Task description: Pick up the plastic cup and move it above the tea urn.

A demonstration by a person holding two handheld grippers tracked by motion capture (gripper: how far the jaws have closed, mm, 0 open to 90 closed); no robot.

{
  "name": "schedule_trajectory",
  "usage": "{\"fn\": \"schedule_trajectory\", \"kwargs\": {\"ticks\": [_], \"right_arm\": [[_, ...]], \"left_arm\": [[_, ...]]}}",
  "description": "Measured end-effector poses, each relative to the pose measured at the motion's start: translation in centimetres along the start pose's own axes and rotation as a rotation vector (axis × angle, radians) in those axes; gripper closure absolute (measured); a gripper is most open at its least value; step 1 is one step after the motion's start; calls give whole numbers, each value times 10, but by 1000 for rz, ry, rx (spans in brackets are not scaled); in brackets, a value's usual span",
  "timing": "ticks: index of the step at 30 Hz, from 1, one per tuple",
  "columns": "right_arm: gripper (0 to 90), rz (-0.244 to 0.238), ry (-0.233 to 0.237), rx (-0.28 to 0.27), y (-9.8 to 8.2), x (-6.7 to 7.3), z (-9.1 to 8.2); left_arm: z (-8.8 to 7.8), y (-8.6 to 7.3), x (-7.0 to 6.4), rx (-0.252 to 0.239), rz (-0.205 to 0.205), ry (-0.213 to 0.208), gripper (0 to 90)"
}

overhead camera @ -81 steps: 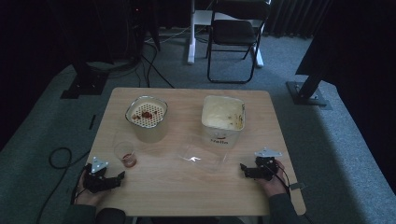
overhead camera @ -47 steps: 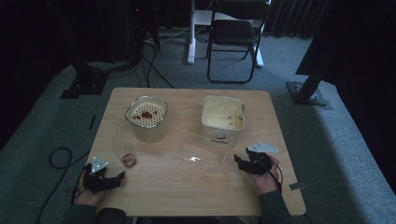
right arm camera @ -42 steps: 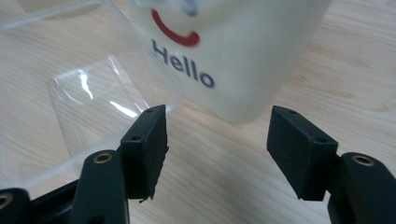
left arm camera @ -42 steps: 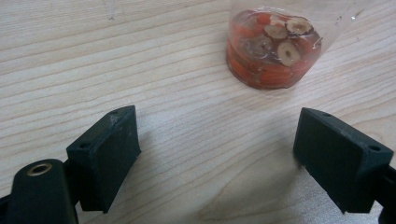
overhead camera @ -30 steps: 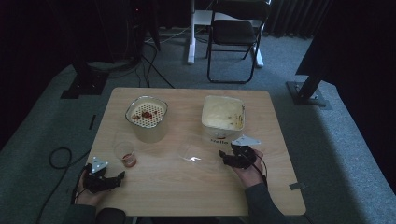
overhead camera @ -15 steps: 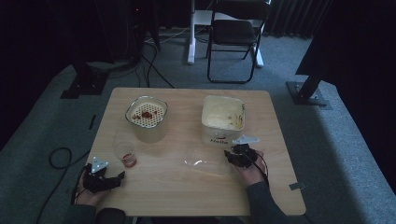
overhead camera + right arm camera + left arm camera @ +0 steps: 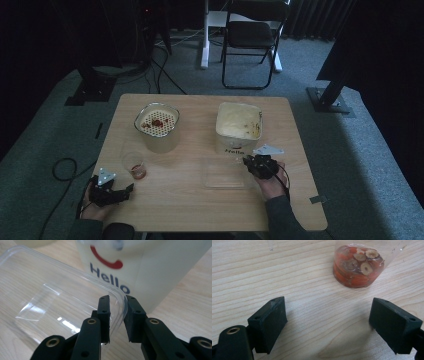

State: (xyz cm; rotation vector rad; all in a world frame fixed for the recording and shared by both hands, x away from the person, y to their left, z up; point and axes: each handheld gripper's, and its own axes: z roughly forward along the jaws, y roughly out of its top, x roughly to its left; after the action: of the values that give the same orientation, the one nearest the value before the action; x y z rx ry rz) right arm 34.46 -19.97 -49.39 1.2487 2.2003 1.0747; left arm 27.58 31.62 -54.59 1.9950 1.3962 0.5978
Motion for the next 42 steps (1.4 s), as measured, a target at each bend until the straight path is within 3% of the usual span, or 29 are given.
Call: {"fn": "schedule_trajectory", "kwargs": {"ticks": [8,11,27,36,42], "right_arm": [[828,14,24,-110,6,1,-19],[829,-5,5,-120,10,3,-25],[831,-14,25,-244,34,11,-63],[831,12,-2,-308,61,0,-86],[831,12,-67,-358,86,-13,-105]], "left_arm": [[0,0,0,0,0,0,147],[0,0,0,0,0,0,147],[0,0,0,-1,-2,0,147],[0,0,0,0,-2,0,147],[0,0,0,-2,-1,0,147]]}}
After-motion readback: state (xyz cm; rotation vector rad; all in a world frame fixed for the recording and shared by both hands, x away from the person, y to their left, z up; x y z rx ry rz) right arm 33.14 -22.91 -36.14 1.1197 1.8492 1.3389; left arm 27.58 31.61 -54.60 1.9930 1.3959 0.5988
